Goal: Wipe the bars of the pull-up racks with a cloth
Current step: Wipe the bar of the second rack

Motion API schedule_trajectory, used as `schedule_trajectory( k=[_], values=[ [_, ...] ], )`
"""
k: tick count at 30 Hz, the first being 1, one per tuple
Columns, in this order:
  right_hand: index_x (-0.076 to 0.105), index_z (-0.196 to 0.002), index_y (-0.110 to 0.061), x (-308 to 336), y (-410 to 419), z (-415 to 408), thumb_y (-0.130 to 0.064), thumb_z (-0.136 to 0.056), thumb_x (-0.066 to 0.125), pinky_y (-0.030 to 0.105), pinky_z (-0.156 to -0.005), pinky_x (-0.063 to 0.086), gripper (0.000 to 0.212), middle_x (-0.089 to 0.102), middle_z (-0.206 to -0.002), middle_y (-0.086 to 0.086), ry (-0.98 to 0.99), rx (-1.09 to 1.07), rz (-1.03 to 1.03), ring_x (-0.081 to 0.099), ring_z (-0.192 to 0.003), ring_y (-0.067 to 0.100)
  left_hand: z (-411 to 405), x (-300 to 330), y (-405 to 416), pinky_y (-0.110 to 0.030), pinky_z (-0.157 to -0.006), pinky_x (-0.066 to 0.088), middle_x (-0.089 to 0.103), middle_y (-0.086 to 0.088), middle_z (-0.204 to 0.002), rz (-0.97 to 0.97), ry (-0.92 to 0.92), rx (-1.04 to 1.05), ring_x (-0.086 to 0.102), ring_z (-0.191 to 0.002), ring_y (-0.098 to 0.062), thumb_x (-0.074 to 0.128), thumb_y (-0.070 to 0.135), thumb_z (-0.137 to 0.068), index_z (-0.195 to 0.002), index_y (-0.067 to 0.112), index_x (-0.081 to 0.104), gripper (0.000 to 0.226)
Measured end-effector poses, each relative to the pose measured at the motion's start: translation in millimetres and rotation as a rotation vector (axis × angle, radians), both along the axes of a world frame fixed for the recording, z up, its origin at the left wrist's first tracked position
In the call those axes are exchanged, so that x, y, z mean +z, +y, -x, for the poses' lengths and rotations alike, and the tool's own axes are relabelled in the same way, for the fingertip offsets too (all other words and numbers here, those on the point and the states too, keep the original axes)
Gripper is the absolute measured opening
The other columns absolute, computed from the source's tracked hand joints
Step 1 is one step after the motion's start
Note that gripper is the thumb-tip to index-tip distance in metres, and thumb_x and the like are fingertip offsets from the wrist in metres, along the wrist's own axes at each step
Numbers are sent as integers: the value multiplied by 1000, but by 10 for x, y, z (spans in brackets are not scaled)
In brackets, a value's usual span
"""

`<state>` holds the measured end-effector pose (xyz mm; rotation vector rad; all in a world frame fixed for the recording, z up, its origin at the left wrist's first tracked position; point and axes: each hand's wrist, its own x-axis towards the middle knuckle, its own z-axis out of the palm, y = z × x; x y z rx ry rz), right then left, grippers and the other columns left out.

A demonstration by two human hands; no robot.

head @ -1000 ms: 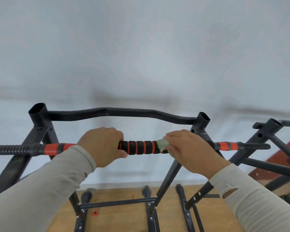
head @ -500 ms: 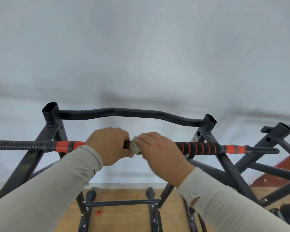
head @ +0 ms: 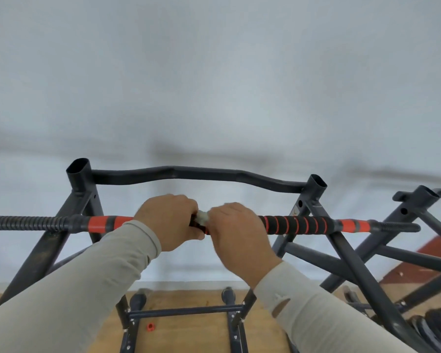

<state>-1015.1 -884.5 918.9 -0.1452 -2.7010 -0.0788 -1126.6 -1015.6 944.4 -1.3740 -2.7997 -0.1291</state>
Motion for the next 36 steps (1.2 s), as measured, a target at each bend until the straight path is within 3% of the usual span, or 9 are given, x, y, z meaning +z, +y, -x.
schedule_trajectory(
  k=[3,6,12,16,19,21,24,29,36],
  values=[
    [68,-105,-19,-91,-105,84,-13,-87,64,42,-92,54,19,71,-99,-1,-30,138,-7,63,-95,23,6,-24,-9,-30,-82,54,65,10,-95,-7,26,-5,62,-84,-15,56,58,-93,-106,31,63,30],
    [68,-116,-17,12,265,-123,-8,-85,64,40,-88,56,33,71,-111,0,-91,172,-125,65,-104,24,6,-5,-16,-30,-77,52,63,11,-91,-17,-30,5,61,-83,-14,59,62,-89,-103,33,62,33],
    [61,-107,-28,257,852,-465,-17,-92,62,30,-83,52,18,64,-94,-9,-293,-146,-117,58,-83,15,5,-15,-6,-29,-79,53,62,10,-92,-17,-39,14,62,-82,-13,62,62,-87,-108,33,60,36],
    [62,-95,-32,157,410,-194,-6,-86,60,31,-74,52,28,58,-75,-11,-191,-101,-50,55,-72,16,0,1,-9,-30,-80,54,62,10,-92,-14,-33,14,62,-83,-14,62,63,-87,-106,34,61,35],
    [63,-90,-22,24,-33,67,-1,-81,56,39,-74,52,23,62,-77,-4,-92,5,99,56,-71,21,-6,-11,-7,-32,-80,53,61,9,-91,-7,8,12,61,-84,-17,57,63,-89,-99,31,61,34],
    [63,-92,-15,-61,-159,112,-2,-83,59,42,-85,54,17,68,-86,2,-35,78,127,61,-80,25,-2,-20,-8,-29,-75,47,61,9,-91,0,38,9,60,-84,-17,54,62,-91,-96,28,59,35],
    [68,-108,-17,-17,126,-37,-6,-87,62,41,-89,55,25,72,-106,2,-87,104,-16,66,-99,25,0,-1,-9,-29,-73,47,61,11,-91,1,-12,10,60,-83,-15,59,62,-89,-100,31,60,33],
    [60,-95,-21,291,723,-315,-7,-88,58,32,-76,48,16,62,-91,-2,-310,-81,-179,57,-83,20,2,19,2,-30,-79,54,62,10,-91,6,-45,19,62,-82,-13,62,63,-87,-108,33,62,37],
    [51,-86,-25,189,263,-87,-7,-87,56,30,-73,46,19,49,-74,-7,-246,-120,-32,49,-72,18,-3,1,2,-32,-79,54,61,9,-92,12,-24,18,61,-84,-15,62,62,-87,-106,32,61,35]
  ],
)
